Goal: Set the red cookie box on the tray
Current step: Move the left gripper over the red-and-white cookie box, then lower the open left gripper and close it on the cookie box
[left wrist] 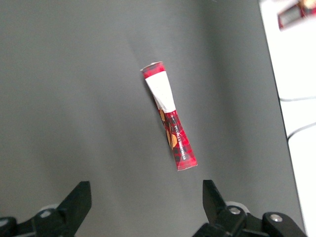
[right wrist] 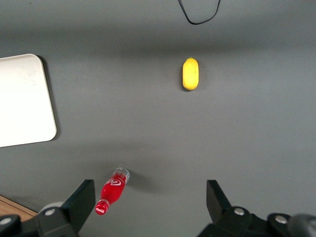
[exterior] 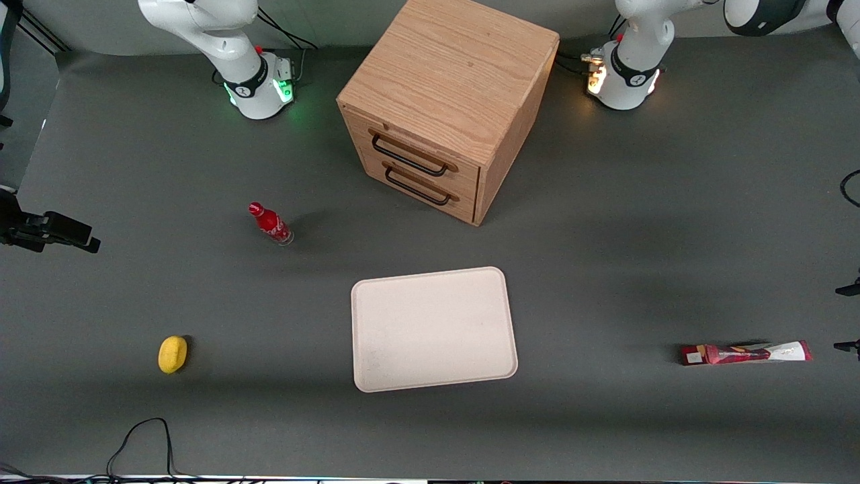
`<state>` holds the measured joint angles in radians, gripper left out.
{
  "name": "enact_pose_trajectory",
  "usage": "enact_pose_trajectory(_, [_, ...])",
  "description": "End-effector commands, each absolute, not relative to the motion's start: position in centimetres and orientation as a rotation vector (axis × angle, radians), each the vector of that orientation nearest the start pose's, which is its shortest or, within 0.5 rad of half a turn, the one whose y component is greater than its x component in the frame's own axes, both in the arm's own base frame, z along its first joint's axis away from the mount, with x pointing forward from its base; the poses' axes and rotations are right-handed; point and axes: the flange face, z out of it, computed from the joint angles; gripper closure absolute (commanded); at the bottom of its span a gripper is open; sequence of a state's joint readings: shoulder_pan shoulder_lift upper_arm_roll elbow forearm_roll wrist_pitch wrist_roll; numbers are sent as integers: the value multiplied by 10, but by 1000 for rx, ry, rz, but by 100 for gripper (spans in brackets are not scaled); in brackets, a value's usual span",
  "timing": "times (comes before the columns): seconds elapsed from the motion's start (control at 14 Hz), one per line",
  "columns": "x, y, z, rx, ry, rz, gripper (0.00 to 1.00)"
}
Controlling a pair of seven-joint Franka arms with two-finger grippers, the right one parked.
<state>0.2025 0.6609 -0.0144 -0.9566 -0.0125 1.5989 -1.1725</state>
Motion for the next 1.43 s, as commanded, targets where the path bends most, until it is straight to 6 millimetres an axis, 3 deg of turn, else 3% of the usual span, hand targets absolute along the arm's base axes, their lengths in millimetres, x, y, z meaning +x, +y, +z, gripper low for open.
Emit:
enact_pose_trajectory(0.0, [721,137,461,-2264,-2160,57,0])
enact_pose_trajectory(0.29, [730,142,410,-2269,-2185,3,0])
enact_pose_trajectory(0.57, [733,151,333,-2259,-2217,-17,0])
enact_pose_trajectory(0.86, [737,150,276,-2227,-2289,-104,0])
enact_pose_trajectory(1.21, [736,140,253,-2247,-2228,-60,0])
enact_pose_trajectory(1.29, [736,140,253,-2251,-2221,-57,7])
enact_pose_trajectory(1.36, [736,142,254,-2266,-2203,-58,20])
